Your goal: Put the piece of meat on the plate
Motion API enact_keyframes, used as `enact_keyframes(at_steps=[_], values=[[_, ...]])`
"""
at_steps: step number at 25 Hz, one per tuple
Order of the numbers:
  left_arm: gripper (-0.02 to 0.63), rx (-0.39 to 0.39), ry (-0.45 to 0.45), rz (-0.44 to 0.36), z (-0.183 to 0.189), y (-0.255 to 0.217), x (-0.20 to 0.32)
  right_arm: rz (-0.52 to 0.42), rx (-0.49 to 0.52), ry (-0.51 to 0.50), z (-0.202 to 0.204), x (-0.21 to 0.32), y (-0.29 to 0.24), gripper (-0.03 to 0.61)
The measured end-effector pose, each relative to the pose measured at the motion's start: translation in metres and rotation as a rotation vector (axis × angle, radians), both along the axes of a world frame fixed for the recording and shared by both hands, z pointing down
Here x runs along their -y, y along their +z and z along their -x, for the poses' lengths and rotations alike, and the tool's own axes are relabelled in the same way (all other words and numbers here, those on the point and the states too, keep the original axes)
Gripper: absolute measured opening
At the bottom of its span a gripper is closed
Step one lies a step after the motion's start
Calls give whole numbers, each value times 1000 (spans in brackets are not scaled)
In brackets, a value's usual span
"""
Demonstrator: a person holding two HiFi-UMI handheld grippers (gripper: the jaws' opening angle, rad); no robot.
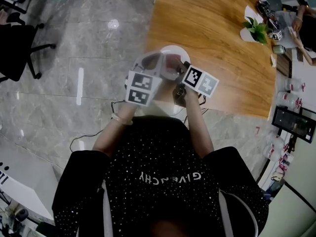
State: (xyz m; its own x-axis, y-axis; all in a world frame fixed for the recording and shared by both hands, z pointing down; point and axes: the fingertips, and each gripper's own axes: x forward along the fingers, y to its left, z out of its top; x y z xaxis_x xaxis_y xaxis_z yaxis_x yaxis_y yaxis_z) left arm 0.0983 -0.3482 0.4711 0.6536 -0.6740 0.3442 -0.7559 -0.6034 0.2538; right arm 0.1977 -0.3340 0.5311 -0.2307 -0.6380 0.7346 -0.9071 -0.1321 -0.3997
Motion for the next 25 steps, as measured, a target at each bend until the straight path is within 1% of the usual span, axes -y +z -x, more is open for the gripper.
enact_keyframes(at_steps=[2,6,7,9,10,13,16,21,25], values=[[11,8,12,-12,-4,-3,-1,-64,-1,0,-4,-1,-8,221],[11,28,39,-34,-15,-10,-3,-226,-19,-26,-12,-9,-31,214],[11,32,42,-39,-18,-12,-4,-259,-39,-27,-15,-12,-37,187],[11,35,49,-48,-23,-17,-6,-325,-87,-11,-24,-20,-51,63],[11,37,56,-53,-25,-19,-8,-356,-105,-2,-28,-24,-57,47],[11,50,82,-74,-31,-24,-13,-433,-132,5,-35,-36,-71,34],[11,67,94,-96,-32,-24,-20,-497,-142,-10,-38,-47,-82,14],[11,84,117,-111,-26,-22,-31,-578,-97,-59,-26,-62,-99,12],[11,87,104,-131,-21,-27,-35,-611,-154,-118,-17,-67,-112,12]])
